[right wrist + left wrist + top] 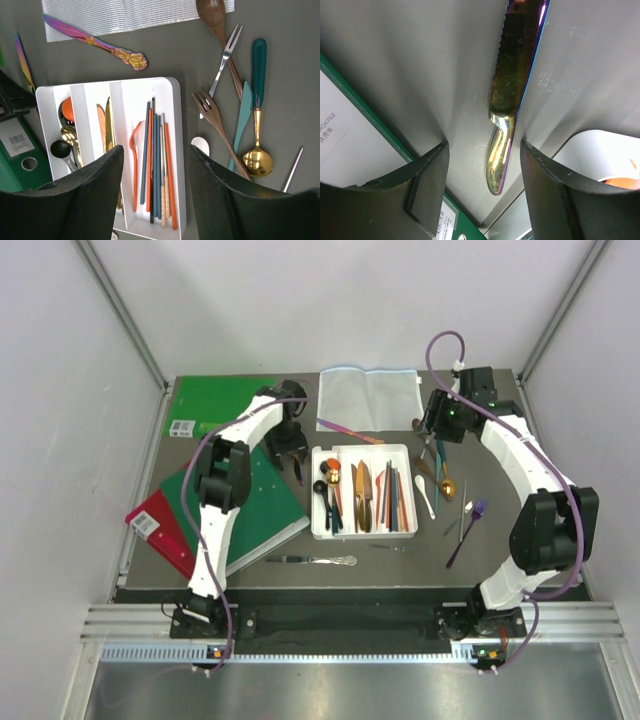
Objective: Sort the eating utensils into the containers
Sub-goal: Pick up the knife at the center of the board.
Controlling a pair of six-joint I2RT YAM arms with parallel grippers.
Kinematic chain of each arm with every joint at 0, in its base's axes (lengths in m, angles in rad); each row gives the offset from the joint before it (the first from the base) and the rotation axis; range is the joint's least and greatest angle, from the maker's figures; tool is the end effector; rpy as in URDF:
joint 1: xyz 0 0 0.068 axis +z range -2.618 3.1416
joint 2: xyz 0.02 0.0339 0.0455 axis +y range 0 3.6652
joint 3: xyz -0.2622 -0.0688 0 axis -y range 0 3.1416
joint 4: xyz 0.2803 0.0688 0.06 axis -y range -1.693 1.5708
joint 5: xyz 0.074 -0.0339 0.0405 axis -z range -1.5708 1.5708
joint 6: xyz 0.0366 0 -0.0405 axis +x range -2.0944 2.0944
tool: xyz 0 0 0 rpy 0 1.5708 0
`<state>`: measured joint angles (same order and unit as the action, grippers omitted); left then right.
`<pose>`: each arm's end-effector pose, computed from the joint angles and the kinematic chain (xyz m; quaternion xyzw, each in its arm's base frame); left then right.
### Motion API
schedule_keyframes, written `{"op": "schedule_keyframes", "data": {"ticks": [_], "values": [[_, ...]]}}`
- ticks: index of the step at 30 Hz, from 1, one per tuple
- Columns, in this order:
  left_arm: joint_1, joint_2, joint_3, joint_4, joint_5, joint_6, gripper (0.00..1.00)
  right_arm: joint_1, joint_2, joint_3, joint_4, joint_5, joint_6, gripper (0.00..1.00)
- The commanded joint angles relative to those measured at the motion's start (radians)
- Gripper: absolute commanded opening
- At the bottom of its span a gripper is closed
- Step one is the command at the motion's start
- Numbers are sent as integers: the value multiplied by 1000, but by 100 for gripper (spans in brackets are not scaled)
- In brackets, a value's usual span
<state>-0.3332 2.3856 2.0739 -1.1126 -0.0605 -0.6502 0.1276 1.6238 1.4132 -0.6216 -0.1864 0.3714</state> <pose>0.4847 -0.1654 0.1552 -0.1595 0.9840 -0.0079 0.0787 0.3905 0.0569 0.2941 0.0796 0.9257 0.1728 0.3268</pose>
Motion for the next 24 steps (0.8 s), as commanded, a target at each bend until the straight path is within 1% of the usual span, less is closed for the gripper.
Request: {"op": "schedule_keyframes", "data": {"ticks": [1,3,5,14,19,24], "values": [[6,53,8,-12,-18,21,59,-11,-18,-5,28,-15,11,54],[5,63,8,-1,-6,27,55,-14,-13,-5,28,-15,9,54],[5,66,9,-1,7,27,54,-16,-9,-5,29,-16,9,54],[5,107,44,13,-27,57,53,-23,7,4,33,-19,1,54],[10,127,94,16,-25,52,53,-28,8,4,36,-21,-3,54],[10,129,101,28,-28,47,53,-32,18,4,40,-25,-6,54]]}}
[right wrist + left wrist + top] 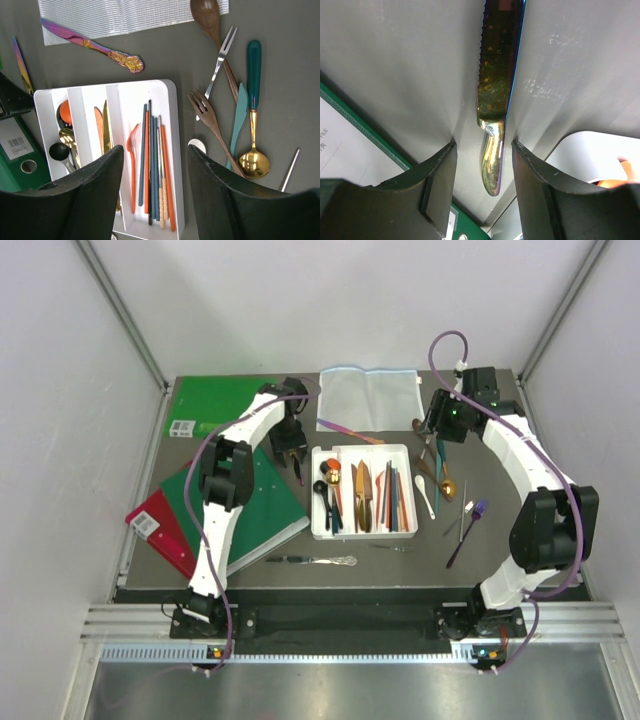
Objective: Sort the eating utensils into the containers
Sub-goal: Pick up the knife at the center of the board.
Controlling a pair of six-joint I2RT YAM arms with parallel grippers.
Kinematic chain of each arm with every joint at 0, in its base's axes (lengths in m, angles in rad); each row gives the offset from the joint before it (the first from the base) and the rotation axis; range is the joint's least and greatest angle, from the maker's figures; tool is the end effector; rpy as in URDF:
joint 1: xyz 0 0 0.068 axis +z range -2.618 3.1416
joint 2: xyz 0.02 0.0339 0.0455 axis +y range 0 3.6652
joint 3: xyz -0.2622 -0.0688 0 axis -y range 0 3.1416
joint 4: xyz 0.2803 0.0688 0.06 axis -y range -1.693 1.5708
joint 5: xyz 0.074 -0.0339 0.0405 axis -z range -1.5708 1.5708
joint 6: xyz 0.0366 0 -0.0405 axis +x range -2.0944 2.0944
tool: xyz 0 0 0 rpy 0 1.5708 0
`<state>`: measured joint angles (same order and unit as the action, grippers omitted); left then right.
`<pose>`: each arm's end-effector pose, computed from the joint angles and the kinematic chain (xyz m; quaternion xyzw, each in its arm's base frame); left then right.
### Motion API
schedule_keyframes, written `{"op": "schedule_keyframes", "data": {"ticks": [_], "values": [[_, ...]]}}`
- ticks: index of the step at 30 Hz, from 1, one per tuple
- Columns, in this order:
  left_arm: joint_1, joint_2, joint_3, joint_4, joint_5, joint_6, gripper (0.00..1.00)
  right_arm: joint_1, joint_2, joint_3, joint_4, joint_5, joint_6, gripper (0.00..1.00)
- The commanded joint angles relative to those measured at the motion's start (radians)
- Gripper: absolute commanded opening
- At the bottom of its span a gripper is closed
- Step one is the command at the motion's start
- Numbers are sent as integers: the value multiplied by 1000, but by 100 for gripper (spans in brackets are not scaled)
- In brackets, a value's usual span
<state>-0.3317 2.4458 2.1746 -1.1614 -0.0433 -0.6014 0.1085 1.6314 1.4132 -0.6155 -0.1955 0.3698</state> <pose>0.4946 -0.1687 0.1548 -0.1356 0.9881 -0.0118 0.0714 0.3933 0.0500 0.2917 0.0861 0.9251 0.1734 0.3268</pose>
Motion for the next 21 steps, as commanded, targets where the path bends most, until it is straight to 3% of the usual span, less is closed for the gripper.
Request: {"op": "schedule_keyframes", "data": {"ticks": [1,21], "values": [[8,70,-1,77,-47,-1,54,-12,11,6,34,-18,-5,54],[10,127,94,85,-52,15,48,-35,19,15,42,-30,-5,55]]}}
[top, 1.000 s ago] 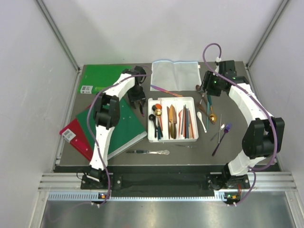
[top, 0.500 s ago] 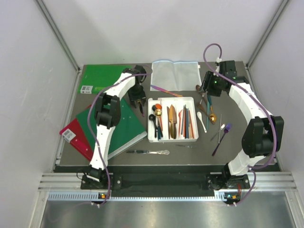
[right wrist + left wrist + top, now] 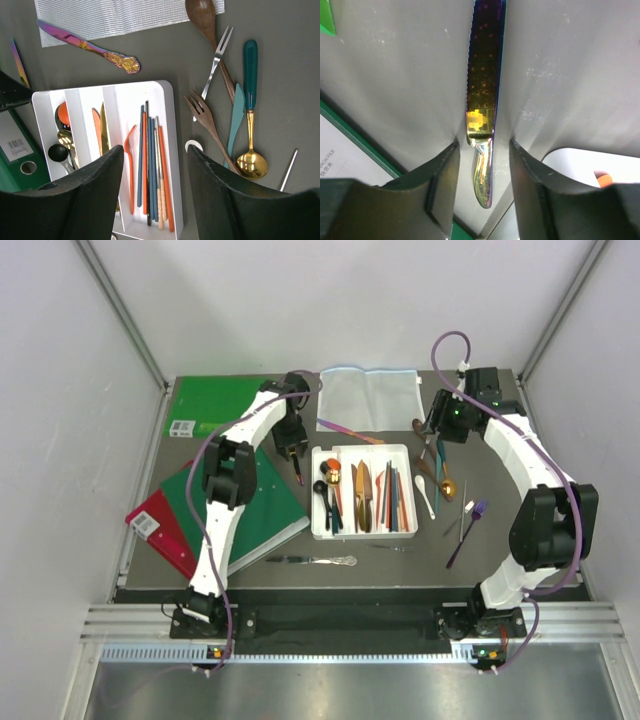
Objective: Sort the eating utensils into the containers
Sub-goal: Pick up the knife at the center of the board.
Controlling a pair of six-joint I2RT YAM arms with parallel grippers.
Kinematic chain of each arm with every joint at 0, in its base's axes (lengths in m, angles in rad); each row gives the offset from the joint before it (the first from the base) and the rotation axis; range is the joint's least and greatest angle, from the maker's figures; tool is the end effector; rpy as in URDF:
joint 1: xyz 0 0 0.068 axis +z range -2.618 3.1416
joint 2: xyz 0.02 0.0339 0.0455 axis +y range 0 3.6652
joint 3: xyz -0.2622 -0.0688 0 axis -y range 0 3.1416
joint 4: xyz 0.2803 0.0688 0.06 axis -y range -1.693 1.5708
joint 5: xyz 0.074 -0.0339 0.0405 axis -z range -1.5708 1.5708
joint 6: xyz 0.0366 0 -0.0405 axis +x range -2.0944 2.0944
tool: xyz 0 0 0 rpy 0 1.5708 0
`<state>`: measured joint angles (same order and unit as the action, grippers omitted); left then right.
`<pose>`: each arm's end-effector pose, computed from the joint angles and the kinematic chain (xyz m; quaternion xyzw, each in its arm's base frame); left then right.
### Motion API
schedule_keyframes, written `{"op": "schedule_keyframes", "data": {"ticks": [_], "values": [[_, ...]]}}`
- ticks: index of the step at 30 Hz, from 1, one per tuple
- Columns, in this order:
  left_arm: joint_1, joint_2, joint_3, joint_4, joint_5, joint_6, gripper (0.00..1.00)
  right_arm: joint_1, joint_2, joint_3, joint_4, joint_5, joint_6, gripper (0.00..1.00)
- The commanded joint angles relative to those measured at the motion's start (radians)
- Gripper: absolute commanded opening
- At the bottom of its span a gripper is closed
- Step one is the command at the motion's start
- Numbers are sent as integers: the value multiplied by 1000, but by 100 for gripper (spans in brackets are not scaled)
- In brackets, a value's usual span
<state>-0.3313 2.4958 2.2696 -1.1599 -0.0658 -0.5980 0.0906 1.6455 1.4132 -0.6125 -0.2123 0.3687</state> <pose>0.5079 -0.1722 0.1583 -0.1353 0.9860 -0.0120 0.0971 0.3967 0.0438 0.2867 0.0916 0.9258 0.1768 0.3213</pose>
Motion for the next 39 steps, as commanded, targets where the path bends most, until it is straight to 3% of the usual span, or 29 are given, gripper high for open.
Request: {"op": "schedule_keyframes", "data": {"ticks": [1,6,8,11,16,39], "values": [[9,84,-1,77,-28,14,47,-18,7,15,39,-13,-2,54],[8,75,-34,55,-25,17,40,-20,14,18,42,-22,6,54],[8,54,-76,61,-22,18,28,-22,17,16,45,-27,10,54],[8,32,-117,68,-11,21,21,-22,22,18,48,-35,15,55],[8,34,-134,29,35,21,0,-22,33,29,51,-42,19,55],[2,-100,-156,126,110,81,0,-22,83,75,28,-42,7,54]]}}
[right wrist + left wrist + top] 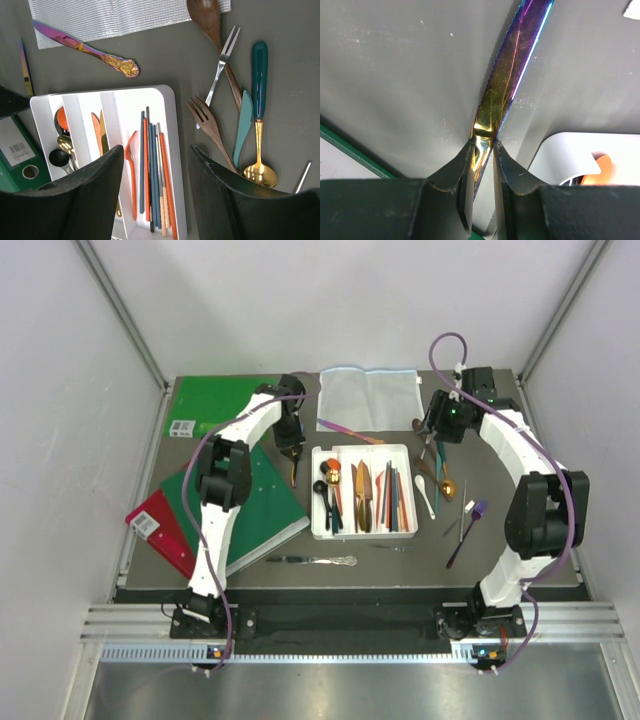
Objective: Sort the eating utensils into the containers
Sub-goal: Pick up the knife at the center of the board.
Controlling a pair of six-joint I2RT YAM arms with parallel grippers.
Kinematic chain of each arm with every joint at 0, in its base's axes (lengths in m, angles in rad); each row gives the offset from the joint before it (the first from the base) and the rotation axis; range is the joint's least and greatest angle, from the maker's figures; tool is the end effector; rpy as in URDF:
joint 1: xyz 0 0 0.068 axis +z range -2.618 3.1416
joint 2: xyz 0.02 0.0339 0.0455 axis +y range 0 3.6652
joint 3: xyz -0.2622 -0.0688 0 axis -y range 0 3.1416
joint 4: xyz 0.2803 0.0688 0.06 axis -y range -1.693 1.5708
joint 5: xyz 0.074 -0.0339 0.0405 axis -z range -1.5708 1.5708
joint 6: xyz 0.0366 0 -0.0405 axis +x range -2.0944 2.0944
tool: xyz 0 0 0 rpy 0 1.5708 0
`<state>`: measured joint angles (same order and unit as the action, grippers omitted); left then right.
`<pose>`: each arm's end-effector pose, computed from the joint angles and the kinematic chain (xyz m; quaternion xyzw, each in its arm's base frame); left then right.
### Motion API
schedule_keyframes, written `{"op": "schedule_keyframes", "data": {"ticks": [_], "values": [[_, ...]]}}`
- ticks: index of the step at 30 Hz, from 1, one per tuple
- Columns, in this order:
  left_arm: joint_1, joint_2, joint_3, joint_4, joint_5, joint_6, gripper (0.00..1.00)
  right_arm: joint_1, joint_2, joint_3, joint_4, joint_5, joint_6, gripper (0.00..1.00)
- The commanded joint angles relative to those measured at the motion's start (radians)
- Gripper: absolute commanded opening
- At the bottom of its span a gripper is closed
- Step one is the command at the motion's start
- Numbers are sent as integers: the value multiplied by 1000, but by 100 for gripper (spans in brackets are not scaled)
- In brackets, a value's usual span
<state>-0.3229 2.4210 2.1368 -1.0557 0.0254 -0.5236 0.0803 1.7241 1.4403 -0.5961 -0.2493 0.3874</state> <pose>0.5006 -0.1685 0.1579 -0.0981 0.9884 -0.0588 0.0998 0.4136 0.0423 0.2674 0.1012 0.9291 0.1917 0.2997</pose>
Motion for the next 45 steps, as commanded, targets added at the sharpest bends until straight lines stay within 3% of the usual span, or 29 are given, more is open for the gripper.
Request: {"op": "schedule_keyframes", "data": {"ticks": [1,21,41,45], "values": [[-4,-40,-25,25,19,2,0,-11,3,48,12,-2,-13,54],[15,-132,0,29,16,-24,0,-11,-6,28,2,8,-25,54],[30,-125,15,-20,25,2,0,-11,23,43,10,-2,-25,54],[31,-102,17,-18,61,17,24,-13,22,39,10,-2,-27,54]]}}
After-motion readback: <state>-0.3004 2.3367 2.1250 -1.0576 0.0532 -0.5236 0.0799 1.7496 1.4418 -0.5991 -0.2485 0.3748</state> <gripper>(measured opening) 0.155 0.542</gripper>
